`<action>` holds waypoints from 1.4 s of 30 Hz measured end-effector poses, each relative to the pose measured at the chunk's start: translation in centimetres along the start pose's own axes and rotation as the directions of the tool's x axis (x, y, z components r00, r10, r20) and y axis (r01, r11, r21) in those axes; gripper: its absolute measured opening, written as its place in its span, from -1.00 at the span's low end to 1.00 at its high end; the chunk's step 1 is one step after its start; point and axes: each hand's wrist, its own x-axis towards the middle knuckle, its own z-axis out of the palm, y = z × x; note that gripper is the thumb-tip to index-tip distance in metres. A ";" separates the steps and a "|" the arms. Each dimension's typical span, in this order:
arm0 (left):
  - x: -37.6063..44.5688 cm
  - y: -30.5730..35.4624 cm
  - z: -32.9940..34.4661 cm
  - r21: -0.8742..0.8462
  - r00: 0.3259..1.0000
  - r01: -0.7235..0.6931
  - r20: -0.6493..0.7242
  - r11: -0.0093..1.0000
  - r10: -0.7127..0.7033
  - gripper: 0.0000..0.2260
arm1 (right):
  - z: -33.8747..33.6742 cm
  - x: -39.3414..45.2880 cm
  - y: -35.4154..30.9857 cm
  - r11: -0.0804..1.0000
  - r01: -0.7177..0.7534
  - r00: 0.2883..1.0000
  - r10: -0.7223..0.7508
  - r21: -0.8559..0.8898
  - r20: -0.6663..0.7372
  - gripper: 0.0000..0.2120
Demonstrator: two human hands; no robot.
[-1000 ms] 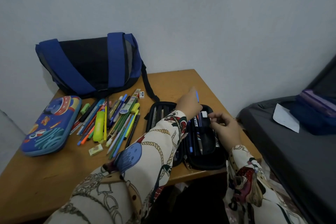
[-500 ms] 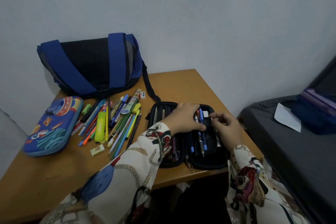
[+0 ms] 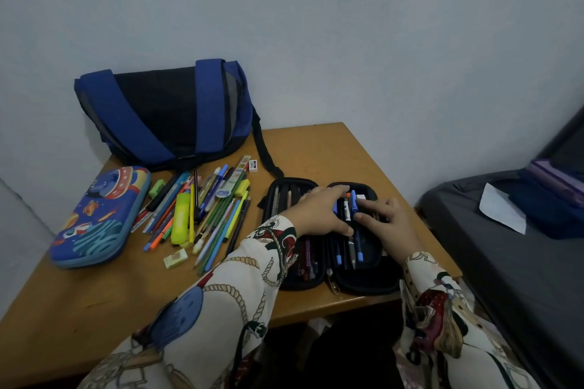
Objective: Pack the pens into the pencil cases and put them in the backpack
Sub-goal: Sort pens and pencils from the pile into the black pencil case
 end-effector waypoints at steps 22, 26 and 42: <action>-0.5 0.7 0.5 0.242 0.989 -0.085 -0.094 0.966 0.111 -0.55 | -0.1 -0.2 0.3 1.000 0.021 1.000 -0.021 -0.004 -0.010 -0.80; -0.5 0.2 0.6 0.194 0.988 -0.094 -0.099 0.976 0.115 -0.54 | 0.0 -0.2 0.2 0.999 0.010 0.999 -0.008 0.038 -0.052 -0.82; -7.0 -6.6 -3.8 0.317 0.738 0.500 -0.643 0.806 -0.205 -0.82 | 0.0 -0.4 0.4 0.984 -0.029 0.990 0.053 0.173 -0.133 -0.71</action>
